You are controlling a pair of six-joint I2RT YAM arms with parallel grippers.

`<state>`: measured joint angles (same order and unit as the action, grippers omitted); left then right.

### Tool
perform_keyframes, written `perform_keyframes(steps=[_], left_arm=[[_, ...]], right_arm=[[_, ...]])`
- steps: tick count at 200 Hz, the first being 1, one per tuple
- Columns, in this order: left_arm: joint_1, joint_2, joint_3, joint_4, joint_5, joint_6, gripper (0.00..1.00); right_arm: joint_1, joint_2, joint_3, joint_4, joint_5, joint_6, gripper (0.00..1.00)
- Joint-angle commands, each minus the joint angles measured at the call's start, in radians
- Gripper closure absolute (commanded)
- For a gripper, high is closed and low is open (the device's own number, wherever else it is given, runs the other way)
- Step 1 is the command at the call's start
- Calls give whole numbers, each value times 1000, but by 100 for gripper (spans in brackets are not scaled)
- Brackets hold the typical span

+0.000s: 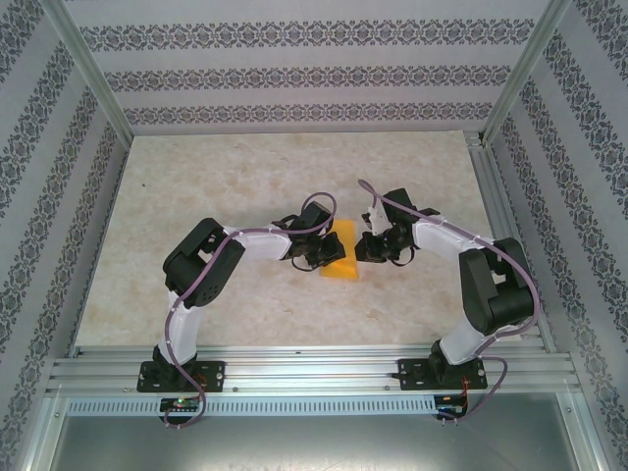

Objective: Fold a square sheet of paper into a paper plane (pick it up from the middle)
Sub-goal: Fold the triangle a second time at the center of the table.

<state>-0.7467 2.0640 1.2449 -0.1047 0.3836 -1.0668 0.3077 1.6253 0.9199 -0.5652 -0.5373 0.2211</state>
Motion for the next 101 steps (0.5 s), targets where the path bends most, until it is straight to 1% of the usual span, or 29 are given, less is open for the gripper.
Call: perform_keyframes(steps=[1, 26, 48, 65, 101], left_arm=[[-13, 30, 14, -21, -7, 17, 86], [-13, 28, 12, -21, -3, 19, 85], [-14, 25, 8, -20, -3, 21, 85], [-14, 25, 6, -20, -1, 22, 86], [-14, 23, 2, -21, -4, 24, 86]], right_arm=[[14, -36, -41, 73, -93, 77, 90], [28, -45, -64, 104, -120, 110, 90], [33, -54, -74, 131, -118, 137, 90], [41, -33, -66, 141, -137, 147, 90], [51, 22, -64, 140, -129, 146, 89]])
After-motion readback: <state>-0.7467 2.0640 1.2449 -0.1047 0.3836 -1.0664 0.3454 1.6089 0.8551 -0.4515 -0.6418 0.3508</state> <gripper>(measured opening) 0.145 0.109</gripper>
